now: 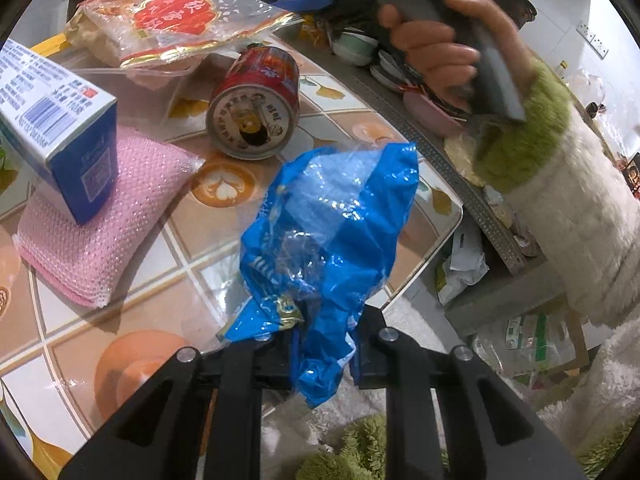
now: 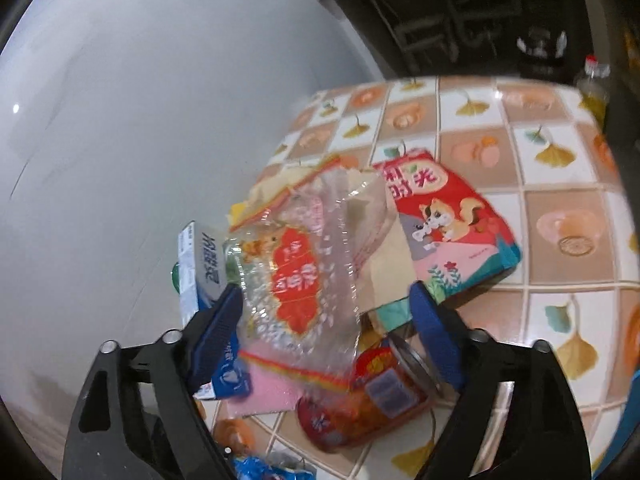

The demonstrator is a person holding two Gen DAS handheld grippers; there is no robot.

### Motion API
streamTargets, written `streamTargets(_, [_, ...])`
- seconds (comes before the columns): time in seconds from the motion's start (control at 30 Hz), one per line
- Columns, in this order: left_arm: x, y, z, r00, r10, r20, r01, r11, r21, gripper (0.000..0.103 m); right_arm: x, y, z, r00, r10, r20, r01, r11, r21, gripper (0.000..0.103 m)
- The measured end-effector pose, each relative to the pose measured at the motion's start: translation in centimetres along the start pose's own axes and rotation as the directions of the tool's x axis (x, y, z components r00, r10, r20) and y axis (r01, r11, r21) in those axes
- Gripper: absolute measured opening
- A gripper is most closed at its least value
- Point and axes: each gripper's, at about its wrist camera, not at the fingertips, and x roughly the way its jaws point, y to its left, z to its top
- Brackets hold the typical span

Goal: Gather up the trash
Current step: 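Grasp the clear snack wrapper with the right tool while the left holds the bag, then carry both items to the blue wastebasket and open both tools over it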

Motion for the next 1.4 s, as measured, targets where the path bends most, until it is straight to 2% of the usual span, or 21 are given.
streamTargets(0.1, [0.1,0.1,0.1,1.0,-0.006,0.002,0.006,1.0,-0.002,0.017,0.7,-0.8,-0.1,0.999,0.039,-0.026,-0.038,0.999,0.036,0.062])
streamTargets(0.13, [0.1,0.2,0.2,1.0,-0.009,0.002,0.009,1.0,-0.004,0.017,0.7,-0.7,-0.1,0.999,0.04,-0.03,-0.039,0.998,0.038,0.053])
streamTargets(0.17, [0.1,0.3,0.2,1.0,-0.013,0.003,0.013,1.0,-0.006,0.017,0.7,-0.8,-0.1,0.999,0.042,-0.031,-0.04,0.998,0.039,0.04])
streamTargets(0.2, [0.0,0.4,0.2,1.0,-0.016,0.005,0.016,1.0,-0.009,0.017,0.8,-0.8,-0.2,0.998,0.046,-0.032,-0.044,0.998,0.041,0.034])
streamTargets(0.27, [0.0,0.5,0.2,1.0,-0.018,0.008,0.018,1.0,-0.013,0.017,0.3,-0.7,-0.4,0.998,0.049,-0.027,-0.048,0.997,0.054,0.012])
streamTargets(0.33, [0.1,0.5,0.1,1.0,-0.018,0.009,0.018,1.0,-0.015,0.017,-0.3,-0.6,-0.6,0.998,0.056,-0.01,-0.055,0.996,0.063,0.005])
streamTargets(0.37, [0.1,0.5,0.1,1.0,-0.017,0.01,0.017,1.0,-0.016,0.017,-0.7,-0.5,-0.6,0.998,0.059,0.001,-0.059,0.996,0.062,0.002])
streamTargets(0.57, [-0.2,0.4,-0.1,1.0,-0.005,0.013,0.006,1.0,-0.018,0.017,-3.5,0.4,-0.9,0.994,0.067,0.088,-0.072,0.996,0.054,0.0])
streamTargets(0.7, [-0.4,0.0,0.0,1.0,0.013,0.016,-0.013,1.0,-0.021,0.017,-7.1,0.8,-1.8,0.982,0.06,0.18,-0.069,0.997,0.042,0.0])
streamTargets(0.83, [-1.2,-0.4,0.2,0.999,0.009,0.034,-0.007,0.999,-0.034,0.017,-12.2,0.6,-3.8,0.956,0.017,0.293,-0.031,0.999,0.045,0.0])
streamTargets(0.9, [-1.7,-0.8,0.4,0.999,-0.005,0.044,0.007,0.999,-0.034,0.017,-14.9,0.4,-5.3,0.935,-0.045,0.353,0.026,0.998,0.057,0.0])
streamTargets(1.0, [-2.0,-1.9,1.1,0.998,-0.037,0.051,0.038,0.999,-0.018,0.017,-19.1,-0.2,-8.5,0.889,-0.154,0.431,0.122,0.987,0.1,0.0])
streamTargets(1.07, [-1.9,-2.8,2.1,0.997,-0.069,0.047,0.069,0.998,-0.002,0.017,-21.5,-0.8,-10.9,0.857,-0.22,0.466,0.17,0.974,0.147,0.0])
streamTargets(1.1, [-1.7,-3.3,2.6,0.996,-0.081,0.044,0.081,0.997,0.006,0.017,-23.1,-1.4,-12.8,0.831,-0.271,0.486,0.201,0.961,0.191,0.0])
streamTargets(1.17, [-1.2,-4.7,4.1,0.993,-0.117,0.03,0.116,0.993,0.032,0.017,-24.9,-2.1,-15.0,0.799,-0.329,0.503,0.234,0.941,0.243,0.0])
streamTargets(1.27, [0.0,-7.2,6.7,0.989,-0.147,-0.003,0.147,0.985,0.087,0.017,-28.1,-3.4,-19.8,0.717,-0.466,0.518,0.313,0.88,0.358,0.0])
streamTargets(1.3, [0.4,-8.2,7.5,0.988,-0.154,-0.014,0.155,0.982,0.107,0.017,-28.5,-3.7,-20.7,0.696,-0.5,0.516,0.332,0.861,0.386,0.0])
streamTargets(1.37, [1.6,-10.1,9.5,0.985,-0.167,-0.037,0.171,0.974,0.146,0.017,-29.7,-4.8,-23.5,0.638,-0.59,0.495,0.38,0.8,0.464,0.0])
streamTargets(1.4, [2.4,-11.3,10.7,0.983,-0.175,-0.059,0.183,0.969,0.163,0.017,-29.9,-5.3,-24.2,0.621,-0.616,0.485,0.391,0.78,0.49,0.0])
